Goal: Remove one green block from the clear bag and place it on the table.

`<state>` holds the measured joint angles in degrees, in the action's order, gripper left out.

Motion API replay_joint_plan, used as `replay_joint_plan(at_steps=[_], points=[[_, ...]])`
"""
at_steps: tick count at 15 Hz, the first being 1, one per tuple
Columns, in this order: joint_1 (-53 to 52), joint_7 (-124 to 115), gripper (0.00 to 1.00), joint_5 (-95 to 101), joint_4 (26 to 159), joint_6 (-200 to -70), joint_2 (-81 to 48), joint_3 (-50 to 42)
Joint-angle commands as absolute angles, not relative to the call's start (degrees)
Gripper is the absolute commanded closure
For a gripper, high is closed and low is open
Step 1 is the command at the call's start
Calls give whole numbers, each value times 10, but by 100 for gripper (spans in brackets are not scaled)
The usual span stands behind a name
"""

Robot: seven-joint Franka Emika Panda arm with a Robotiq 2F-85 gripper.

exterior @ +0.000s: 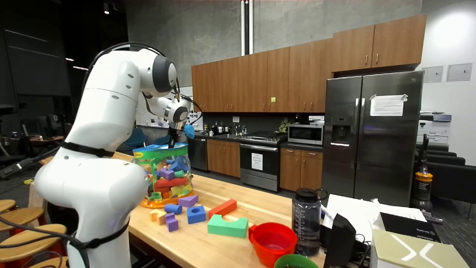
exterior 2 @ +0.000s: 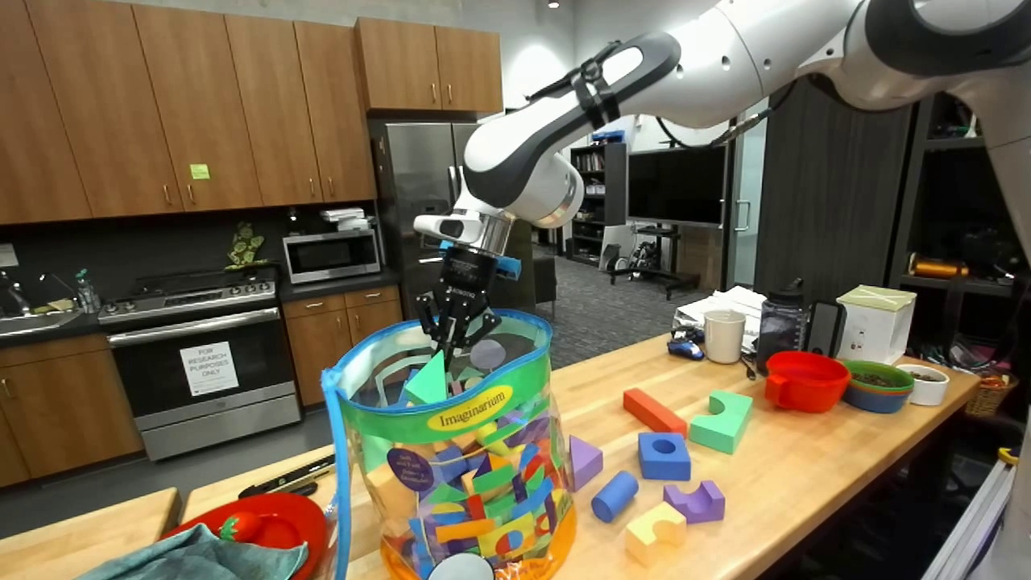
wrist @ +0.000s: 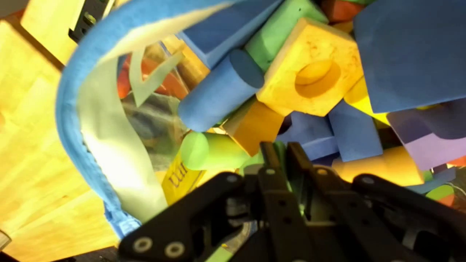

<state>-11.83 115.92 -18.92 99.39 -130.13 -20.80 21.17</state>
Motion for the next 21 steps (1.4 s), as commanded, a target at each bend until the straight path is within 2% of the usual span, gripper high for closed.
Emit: replay_joint_plan(at_steps=[1, 11, 21], points=[[-111, 1139, 97, -165, 989, -1284, -181, 195], [-108, 1110, 97, -64, 894, -1219, -150, 151], [-100, 1029, 97, 73, 919, -1186, -86, 99]])
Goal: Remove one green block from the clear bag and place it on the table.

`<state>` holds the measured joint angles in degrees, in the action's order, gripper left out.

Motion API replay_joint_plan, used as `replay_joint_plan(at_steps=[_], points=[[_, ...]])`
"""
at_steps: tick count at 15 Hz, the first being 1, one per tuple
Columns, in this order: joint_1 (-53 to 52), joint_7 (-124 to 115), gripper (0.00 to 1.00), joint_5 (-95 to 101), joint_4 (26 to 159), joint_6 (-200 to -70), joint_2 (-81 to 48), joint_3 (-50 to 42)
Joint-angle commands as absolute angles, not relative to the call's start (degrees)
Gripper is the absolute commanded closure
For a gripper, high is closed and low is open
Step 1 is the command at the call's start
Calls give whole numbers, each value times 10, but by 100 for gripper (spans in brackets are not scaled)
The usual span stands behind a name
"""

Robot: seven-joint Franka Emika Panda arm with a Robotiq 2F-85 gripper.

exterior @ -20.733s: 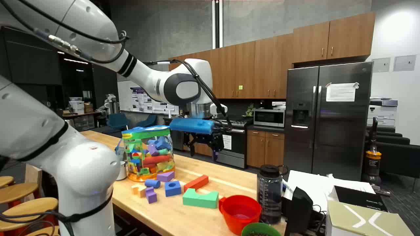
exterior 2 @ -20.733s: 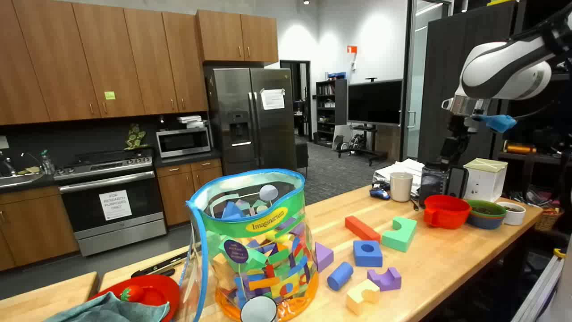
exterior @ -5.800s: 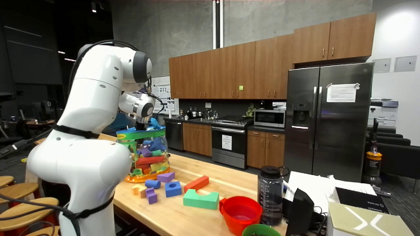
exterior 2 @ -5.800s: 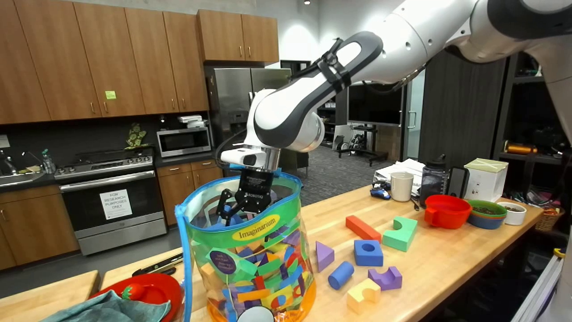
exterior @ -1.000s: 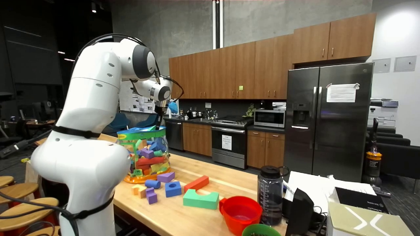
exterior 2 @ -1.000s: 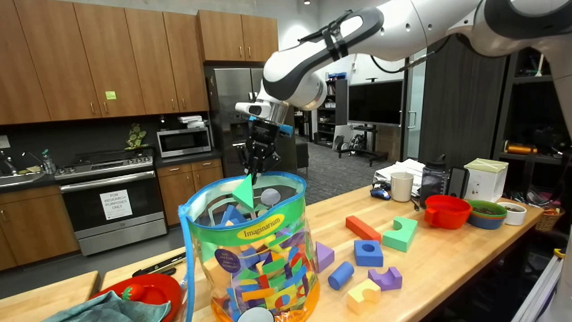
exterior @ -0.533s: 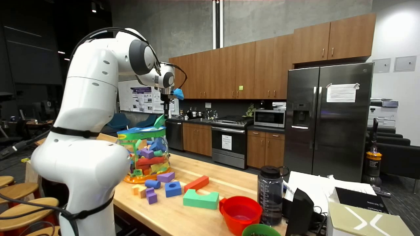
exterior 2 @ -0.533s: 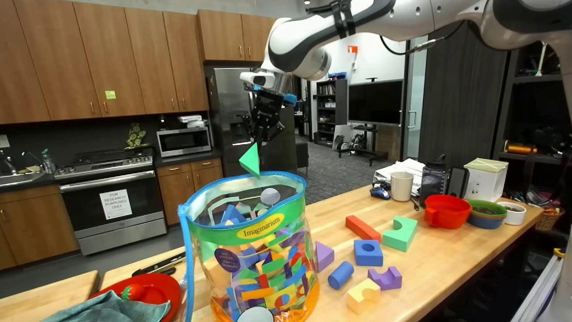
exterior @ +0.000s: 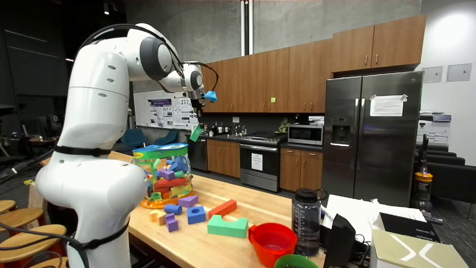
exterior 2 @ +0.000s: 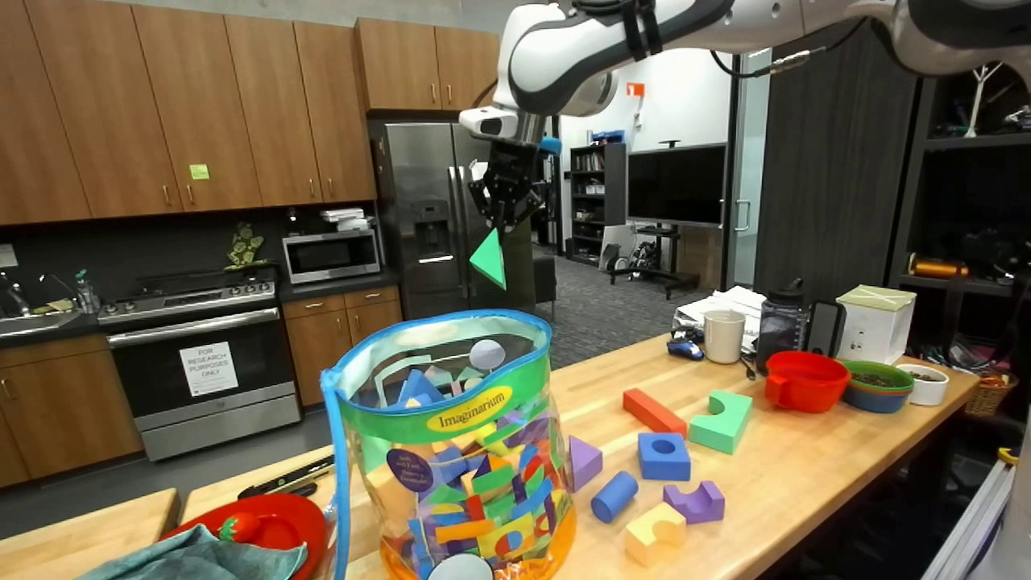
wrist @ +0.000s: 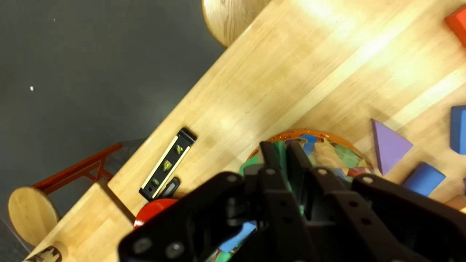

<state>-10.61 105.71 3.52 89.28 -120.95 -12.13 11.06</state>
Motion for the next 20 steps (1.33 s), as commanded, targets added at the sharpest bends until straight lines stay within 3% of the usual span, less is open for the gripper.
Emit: replay_joint_plan(at_steps=[1, 11, 15, 20], points=[[-99, 1019, 97, 87, 928, -1177, -77, 94], [-83, 943, 97, 106, 1141, -1087, 32, 80], [-90, 938, 97, 66, 1233, -1129, 58, 83], [-100, 940, 97, 33, 1336, -1275, 67, 86]])
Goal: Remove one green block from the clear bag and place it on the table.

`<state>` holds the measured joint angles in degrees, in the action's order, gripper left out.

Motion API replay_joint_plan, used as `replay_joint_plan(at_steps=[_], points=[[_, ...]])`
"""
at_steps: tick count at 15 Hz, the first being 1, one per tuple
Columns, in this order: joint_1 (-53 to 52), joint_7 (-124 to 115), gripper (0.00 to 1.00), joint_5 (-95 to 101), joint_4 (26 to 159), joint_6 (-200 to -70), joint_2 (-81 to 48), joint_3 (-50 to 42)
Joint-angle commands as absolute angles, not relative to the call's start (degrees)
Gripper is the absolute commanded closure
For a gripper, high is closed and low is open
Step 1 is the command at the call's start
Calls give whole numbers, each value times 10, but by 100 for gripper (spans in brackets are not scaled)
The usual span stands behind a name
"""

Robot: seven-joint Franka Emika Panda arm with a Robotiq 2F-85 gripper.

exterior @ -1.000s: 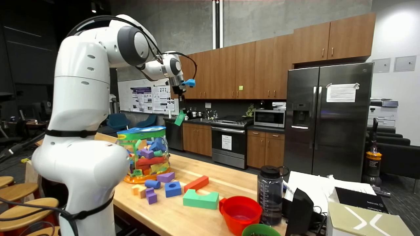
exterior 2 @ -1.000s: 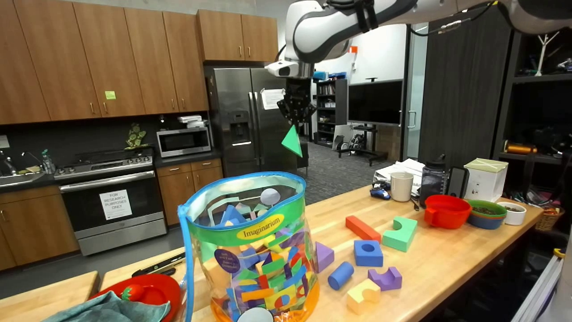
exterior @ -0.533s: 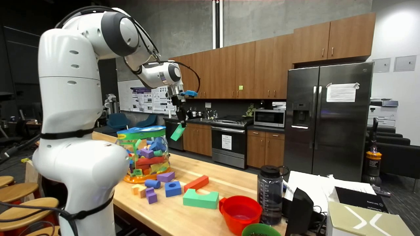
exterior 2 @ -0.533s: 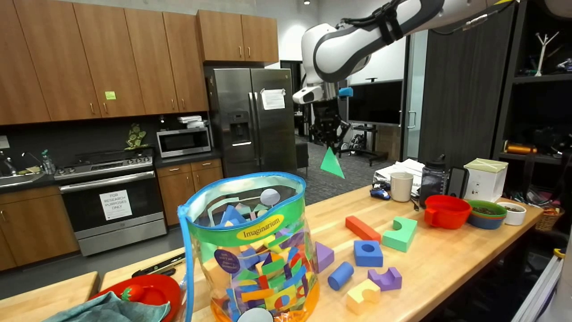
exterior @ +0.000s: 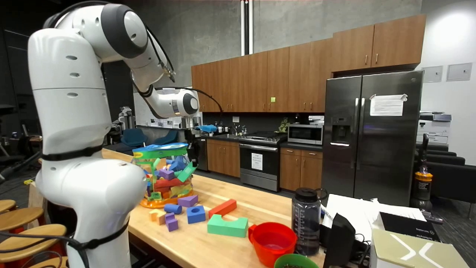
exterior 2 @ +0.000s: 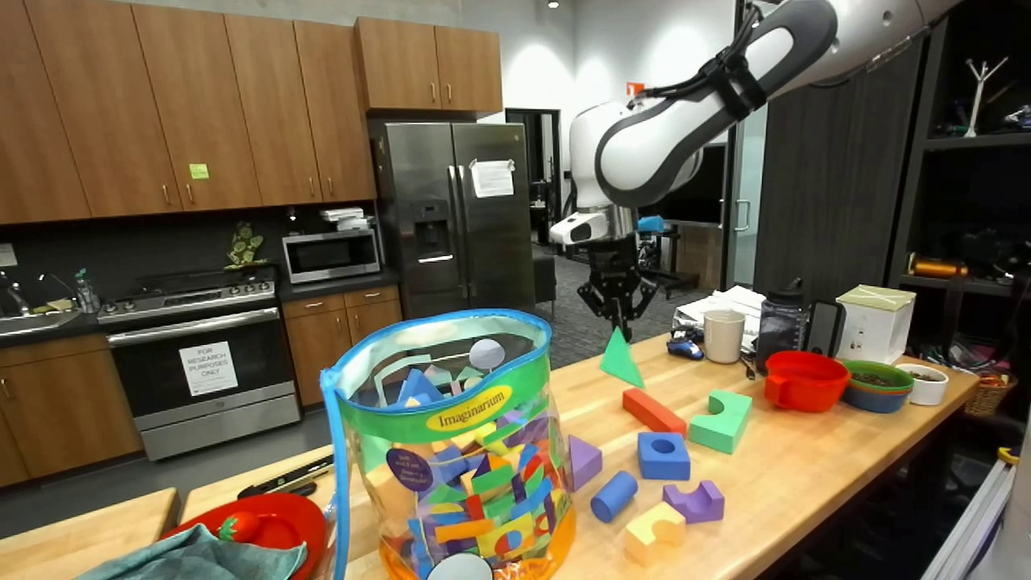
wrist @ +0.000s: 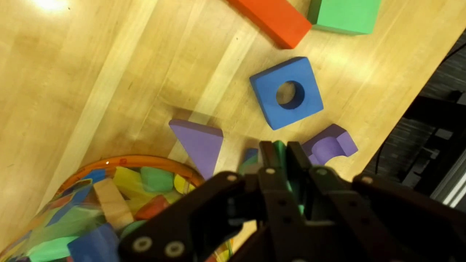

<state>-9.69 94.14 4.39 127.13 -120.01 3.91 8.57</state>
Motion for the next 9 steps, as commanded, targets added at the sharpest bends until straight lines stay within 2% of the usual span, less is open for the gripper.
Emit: replay_joint_plan(at_steps=[1, 9], points=[[-101, 943, 97, 37, 1352, -1300, 68, 86], [-92, 947, 97, 98, 1423, -1413, 60, 78]])
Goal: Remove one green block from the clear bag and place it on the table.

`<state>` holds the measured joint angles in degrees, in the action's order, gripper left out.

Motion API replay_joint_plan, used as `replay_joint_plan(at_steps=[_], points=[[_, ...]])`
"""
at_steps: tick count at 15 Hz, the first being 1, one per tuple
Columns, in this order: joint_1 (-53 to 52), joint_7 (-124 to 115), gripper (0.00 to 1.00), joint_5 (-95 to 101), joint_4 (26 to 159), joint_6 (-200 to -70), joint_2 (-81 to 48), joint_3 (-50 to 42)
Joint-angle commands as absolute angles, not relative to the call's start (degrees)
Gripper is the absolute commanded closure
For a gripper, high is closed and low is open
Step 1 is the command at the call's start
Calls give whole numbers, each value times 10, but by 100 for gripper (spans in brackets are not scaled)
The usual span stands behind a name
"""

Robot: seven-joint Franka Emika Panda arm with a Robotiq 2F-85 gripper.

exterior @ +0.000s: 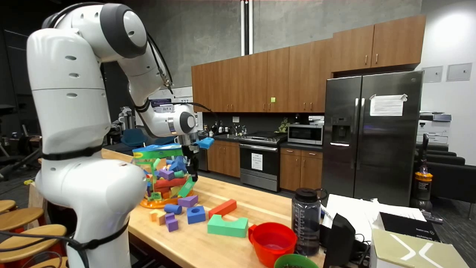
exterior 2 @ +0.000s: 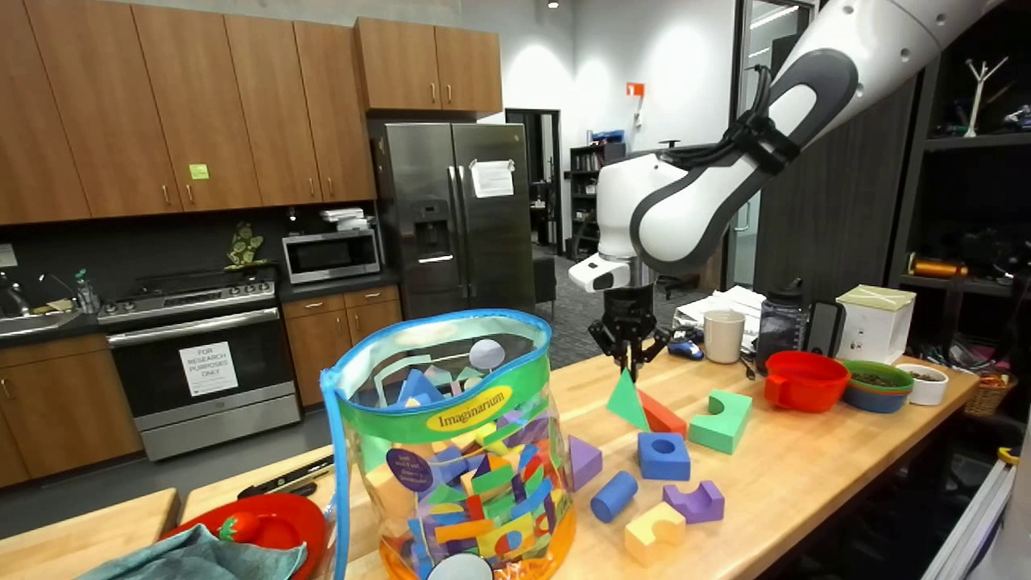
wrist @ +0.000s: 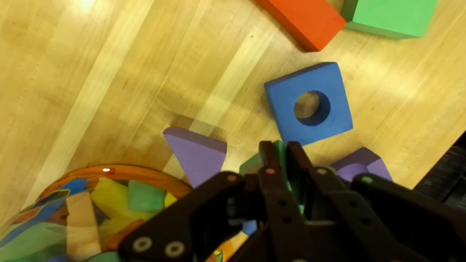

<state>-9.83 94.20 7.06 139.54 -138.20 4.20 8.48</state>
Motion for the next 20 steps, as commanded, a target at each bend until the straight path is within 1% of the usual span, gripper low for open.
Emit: replay_joint_plan(at_steps=[1, 9, 15, 20], points=[[-89, 947, 97, 110, 1424, -1422, 58, 75], [-97, 906, 97, 128, 1421, -1502, 17, 84], [-104, 857, 97, 196, 1421, -1573, -21, 99], [-103, 826, 97, 246, 1413, -1575, -31, 98]])
